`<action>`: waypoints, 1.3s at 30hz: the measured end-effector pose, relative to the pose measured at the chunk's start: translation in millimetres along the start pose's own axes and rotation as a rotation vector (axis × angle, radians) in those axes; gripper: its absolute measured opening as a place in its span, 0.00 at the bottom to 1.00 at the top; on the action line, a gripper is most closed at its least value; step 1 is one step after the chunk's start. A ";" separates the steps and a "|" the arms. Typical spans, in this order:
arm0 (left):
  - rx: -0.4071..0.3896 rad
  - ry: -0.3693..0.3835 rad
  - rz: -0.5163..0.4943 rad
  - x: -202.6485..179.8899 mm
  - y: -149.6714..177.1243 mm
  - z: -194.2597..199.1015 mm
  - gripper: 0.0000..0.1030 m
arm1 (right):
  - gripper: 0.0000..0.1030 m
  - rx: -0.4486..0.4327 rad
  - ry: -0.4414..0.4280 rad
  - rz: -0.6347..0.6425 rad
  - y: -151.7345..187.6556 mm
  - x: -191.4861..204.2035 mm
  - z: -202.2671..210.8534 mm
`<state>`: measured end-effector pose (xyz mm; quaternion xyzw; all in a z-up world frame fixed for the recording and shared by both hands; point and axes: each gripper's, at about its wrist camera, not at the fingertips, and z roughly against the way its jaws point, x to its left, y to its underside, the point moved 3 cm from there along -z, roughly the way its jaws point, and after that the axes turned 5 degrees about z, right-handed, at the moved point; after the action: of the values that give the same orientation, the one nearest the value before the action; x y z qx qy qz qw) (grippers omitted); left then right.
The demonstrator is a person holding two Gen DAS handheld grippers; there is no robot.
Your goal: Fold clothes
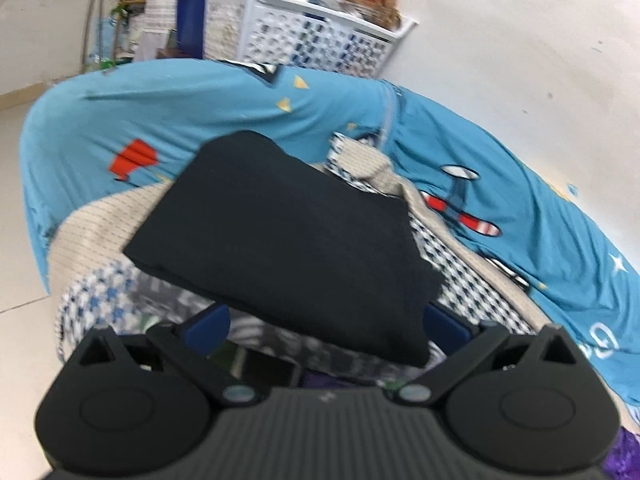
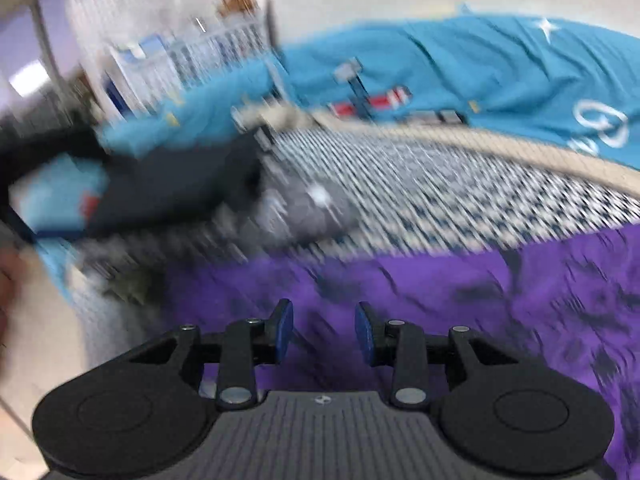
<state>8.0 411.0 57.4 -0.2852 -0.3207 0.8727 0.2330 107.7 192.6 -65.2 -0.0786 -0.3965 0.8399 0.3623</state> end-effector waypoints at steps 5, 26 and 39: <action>0.005 0.024 -0.050 -20.2 9.1 2.3 1.00 | 0.34 0.015 -0.043 -0.001 17.7 1.7 5.1; 0.080 0.158 -0.275 -112.0 80.6 15.9 1.00 | 0.33 -0.067 0.212 -0.024 89.3 -81.3 132.4; 0.101 0.192 -0.424 -152.9 112.0 21.0 1.00 | 0.26 -0.043 0.240 -0.050 95.7 -91.5 97.6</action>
<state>80.8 235.1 46.3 -0.2811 -0.3057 0.7880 0.4545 80.9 31.3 -82.9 -0.1763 -0.3703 0.8065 0.4259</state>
